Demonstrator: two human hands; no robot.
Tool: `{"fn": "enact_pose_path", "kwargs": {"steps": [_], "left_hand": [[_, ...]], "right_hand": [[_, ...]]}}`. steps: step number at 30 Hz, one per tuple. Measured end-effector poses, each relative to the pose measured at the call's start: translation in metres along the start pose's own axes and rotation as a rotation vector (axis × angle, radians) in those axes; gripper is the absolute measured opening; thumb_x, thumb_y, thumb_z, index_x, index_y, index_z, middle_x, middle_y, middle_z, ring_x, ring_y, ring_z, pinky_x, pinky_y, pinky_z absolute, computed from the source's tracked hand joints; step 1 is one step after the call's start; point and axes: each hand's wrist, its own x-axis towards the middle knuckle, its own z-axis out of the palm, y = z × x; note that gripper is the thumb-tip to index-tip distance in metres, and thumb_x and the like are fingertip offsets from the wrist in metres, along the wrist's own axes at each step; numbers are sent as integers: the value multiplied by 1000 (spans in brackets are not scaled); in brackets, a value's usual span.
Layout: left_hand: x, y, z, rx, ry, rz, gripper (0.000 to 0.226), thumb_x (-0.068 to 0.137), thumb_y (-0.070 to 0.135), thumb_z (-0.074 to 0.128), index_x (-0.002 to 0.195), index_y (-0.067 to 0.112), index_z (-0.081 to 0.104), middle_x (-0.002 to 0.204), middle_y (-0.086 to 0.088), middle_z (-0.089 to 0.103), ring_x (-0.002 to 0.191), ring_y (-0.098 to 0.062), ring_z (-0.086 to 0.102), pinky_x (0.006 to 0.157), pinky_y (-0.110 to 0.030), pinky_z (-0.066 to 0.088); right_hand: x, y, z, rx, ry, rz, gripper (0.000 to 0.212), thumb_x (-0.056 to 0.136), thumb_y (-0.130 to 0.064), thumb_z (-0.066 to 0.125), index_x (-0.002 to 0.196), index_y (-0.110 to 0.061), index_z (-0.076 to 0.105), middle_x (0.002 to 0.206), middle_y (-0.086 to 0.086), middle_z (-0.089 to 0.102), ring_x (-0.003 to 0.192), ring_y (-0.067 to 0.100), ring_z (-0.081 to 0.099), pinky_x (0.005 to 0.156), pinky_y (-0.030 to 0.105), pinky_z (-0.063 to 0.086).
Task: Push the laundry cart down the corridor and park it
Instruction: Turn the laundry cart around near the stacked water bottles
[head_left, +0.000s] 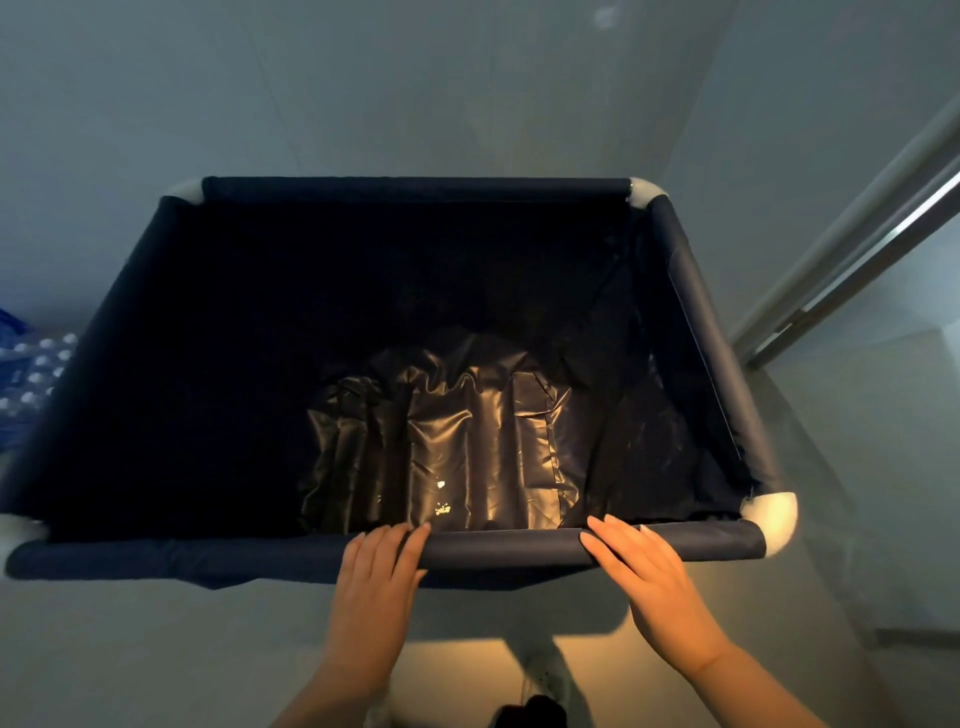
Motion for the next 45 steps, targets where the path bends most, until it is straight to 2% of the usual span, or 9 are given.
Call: {"fn": "enact_pose_path", "kwargs": {"steps": [3, 7, 11, 18, 20, 26, 35, 39, 45], "left_hand": [[3, 33, 8, 0, -13, 0, 46, 99, 39, 16, 124, 14, 46, 108, -10, 63, 103, -25, 51, 99, -40, 29], [10, 69, 20, 18, -16, 37, 40, 86, 32, 44, 123, 15, 48, 107, -6, 64, 99, -25, 59, 103, -40, 26], [19, 94, 27, 44, -8, 123, 39, 86, 32, 51, 121, 15, 53, 104, -3, 64, 96, -22, 61, 103, -38, 30], [40, 98, 25, 83, -4, 208, 48, 74, 32, 75, 116, 15, 61, 100, 0, 65, 91, -19, 61, 99, -38, 42], [49, 87, 22, 114, 15, 229, 45, 76, 32, 74, 116, 14, 61, 98, -2, 64, 89, -22, 61, 97, -40, 43], [74, 37, 8, 162, 1, 239, 44, 85, 33, 39, 115, 9, 60, 100, -9, 62, 90, -28, 59, 92, -40, 41], [121, -65, -11, 188, 2, 278, 37, 84, 24, 58, 117, 9, 56, 106, -11, 61, 98, -29, 56, 99, -42, 35], [142, -111, -23, 186, -37, 303, 50, 70, 18, 79, 116, 8, 60, 105, -12, 62, 96, -29, 59, 95, -44, 44], [165, -173, -31, 160, 2, 342, 53, 63, 20, 84, 111, 10, 63, 100, -10, 64, 93, -27, 60, 93, -42, 46]], "right_hand": [[-14, 26, -12, 5, -1, 8, 122, 45, 29, 55, 148, -27, 20, 152, -8, 23, 140, 14, 20, 114, 35, 14], [-32, 56, -27, 7, 8, 42, 120, 44, 30, 55, 147, -23, 25, 149, -5, 29, 138, 15, 23, 113, 37, 16], [-45, 76, -40, 0, 33, 89, 109, 45, 32, 52, 141, -16, 38, 143, 2, 42, 136, 19, 29, 113, 38, 17], [-47, 83, -49, -8, 42, 121, 107, 44, 30, 56, 139, -15, 41, 139, 4, 47, 131, 21, 36, 111, 38, 20], [-41, 75, -46, 8, 49, 127, 105, 45, 30, 56, 139, -15, 42, 139, 4, 47, 131, 21, 35, 111, 38, 20], [-9, 37, -33, 69, 79, 132, 112, 38, 26, 57, 139, -16, 38, 139, 5, 48, 131, 21, 35, 109, 36, 21], [64, -41, -6, 73, 113, 198, 114, 31, 22, 64, 137, -13, 43, 137, 4, 51, 127, 21, 38, 101, 39, 37], [101, -75, 4, 48, 125, 232, 117, 28, 20, 65, 137, -15, 42, 134, 3, 52, 126, 19, 39, 98, 40, 37], [155, -115, 17, -22, 165, 279, 109, 26, 23, 65, 129, -11, 51, 126, 8, 59, 119, 22, 44, 91, 43, 40]]}}
